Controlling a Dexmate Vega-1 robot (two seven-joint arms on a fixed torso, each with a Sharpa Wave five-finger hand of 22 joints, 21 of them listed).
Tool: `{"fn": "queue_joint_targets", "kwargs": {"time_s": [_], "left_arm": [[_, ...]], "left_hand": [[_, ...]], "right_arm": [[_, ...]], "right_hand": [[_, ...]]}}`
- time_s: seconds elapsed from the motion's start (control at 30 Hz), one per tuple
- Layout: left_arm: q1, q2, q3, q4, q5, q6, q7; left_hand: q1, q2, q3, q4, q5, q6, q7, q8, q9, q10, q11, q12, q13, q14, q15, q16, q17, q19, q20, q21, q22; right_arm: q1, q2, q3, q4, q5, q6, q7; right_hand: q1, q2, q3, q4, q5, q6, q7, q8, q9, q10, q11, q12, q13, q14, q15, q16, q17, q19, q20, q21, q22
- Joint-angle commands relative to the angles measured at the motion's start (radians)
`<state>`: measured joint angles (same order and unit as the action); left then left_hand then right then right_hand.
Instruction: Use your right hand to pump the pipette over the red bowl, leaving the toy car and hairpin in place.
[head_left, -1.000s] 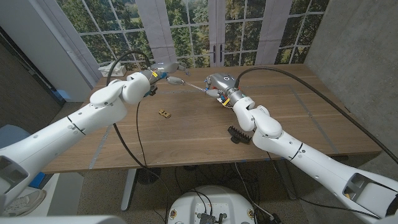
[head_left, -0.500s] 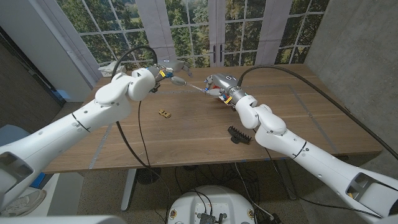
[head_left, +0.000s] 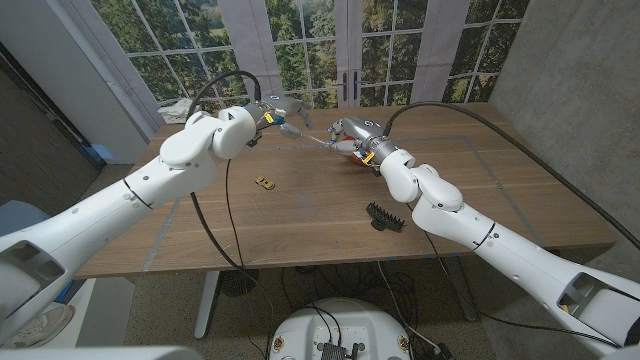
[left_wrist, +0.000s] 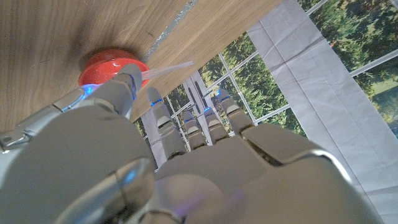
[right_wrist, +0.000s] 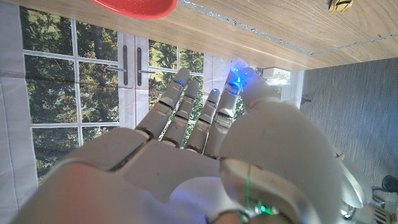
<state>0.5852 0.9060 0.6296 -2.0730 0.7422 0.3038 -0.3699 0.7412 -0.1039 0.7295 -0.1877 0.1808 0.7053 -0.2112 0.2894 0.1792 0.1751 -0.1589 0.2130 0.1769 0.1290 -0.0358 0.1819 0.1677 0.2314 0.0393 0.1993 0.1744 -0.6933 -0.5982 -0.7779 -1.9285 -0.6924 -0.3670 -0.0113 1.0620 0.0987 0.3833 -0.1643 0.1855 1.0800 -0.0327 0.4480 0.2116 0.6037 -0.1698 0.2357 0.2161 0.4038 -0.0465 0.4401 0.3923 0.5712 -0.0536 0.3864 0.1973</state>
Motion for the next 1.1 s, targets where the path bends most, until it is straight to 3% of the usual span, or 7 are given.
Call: {"fn": "queue_joint_targets", "kwargs": {"time_s": [0.03, 0.57, 0.8, 1.1], "left_arm": [[0.004, -0.018, -0.012, 0.013, 0.011, -0.031, -0.013], [0.024, -0.025, -0.021, 0.016, 0.018, -0.034, 0.003], [0.032, -0.026, -0.024, 0.011, 0.022, -0.032, 0.006], [0.049, -0.025, -0.036, 0.005, 0.012, -0.039, 0.034]], "left_hand": [[0.022, -0.001, -0.008, 0.001, -0.004, 0.026, 0.003, 0.006, 0.005, 0.022, 0.004, 0.004, 0.003, 0.021, -0.032, 0.008, 0.003, 0.016, -0.004, 0.007, 0.004], [0.086, 0.033, -0.044, 0.006, -0.005, 0.146, 0.046, 0.016, 0.007, 0.089, -0.031, 0.009, 0.003, 0.06, -0.061, 0.008, 0.003, 0.053, -0.008, 0.015, 0.006], [0.109, 0.049, -0.056, 0.007, -0.004, 0.187, 0.059, 0.019, 0.009, 0.103, -0.033, 0.007, 0.003, 0.071, -0.062, 0.008, 0.003, 0.062, -0.009, 0.016, 0.007], [0.156, 0.106, -0.09, 0.011, -0.004, 0.307, 0.115, 0.037, 0.018, 0.158, -0.048, 0.007, 0.003, 0.1, -0.078, 0.008, 0.003, 0.082, -0.01, 0.019, 0.009]], "right_arm": [[0.014, -0.006, -0.009, 0.007, 0.027, 0.009, -0.002], [0.0, -0.018, 0.007, -0.024, 0.073, 0.021, -0.004], [-0.006, -0.023, 0.01, -0.034, 0.077, 0.023, -0.01], [-0.014, -0.03, 0.013, -0.046, 0.077, 0.02, -0.014]], "right_hand": [[-0.005, 0.0, -0.004, 0.001, 0.004, 0.007, 0.005, 0.003, 0.002, 0.004, 0.001, -0.001, 0.004, -0.004, -0.168, -0.003, 0.005, -0.006, -0.018, 0.007, 0.003], [-0.003, 0.002, -0.008, 0.002, 0.003, 0.006, 0.009, 0.002, 0.001, 0.006, 0.002, -0.002, 0.004, -0.005, -0.167, -0.003, 0.009, -0.008, -0.018, 0.009, 0.003], [-0.001, 0.002, -0.008, 0.001, 0.003, 0.006, 0.011, 0.001, 0.001, 0.009, 0.001, -0.002, 0.004, -0.005, -0.168, -0.003, 0.011, -0.008, -0.017, 0.011, 0.003], [-0.001, 0.004, -0.009, 0.002, 0.003, 0.007, 0.013, 0.001, 0.001, 0.009, 0.003, -0.003, 0.005, -0.004, -0.167, -0.004, 0.012, -0.008, -0.017, 0.013, 0.003]]}}
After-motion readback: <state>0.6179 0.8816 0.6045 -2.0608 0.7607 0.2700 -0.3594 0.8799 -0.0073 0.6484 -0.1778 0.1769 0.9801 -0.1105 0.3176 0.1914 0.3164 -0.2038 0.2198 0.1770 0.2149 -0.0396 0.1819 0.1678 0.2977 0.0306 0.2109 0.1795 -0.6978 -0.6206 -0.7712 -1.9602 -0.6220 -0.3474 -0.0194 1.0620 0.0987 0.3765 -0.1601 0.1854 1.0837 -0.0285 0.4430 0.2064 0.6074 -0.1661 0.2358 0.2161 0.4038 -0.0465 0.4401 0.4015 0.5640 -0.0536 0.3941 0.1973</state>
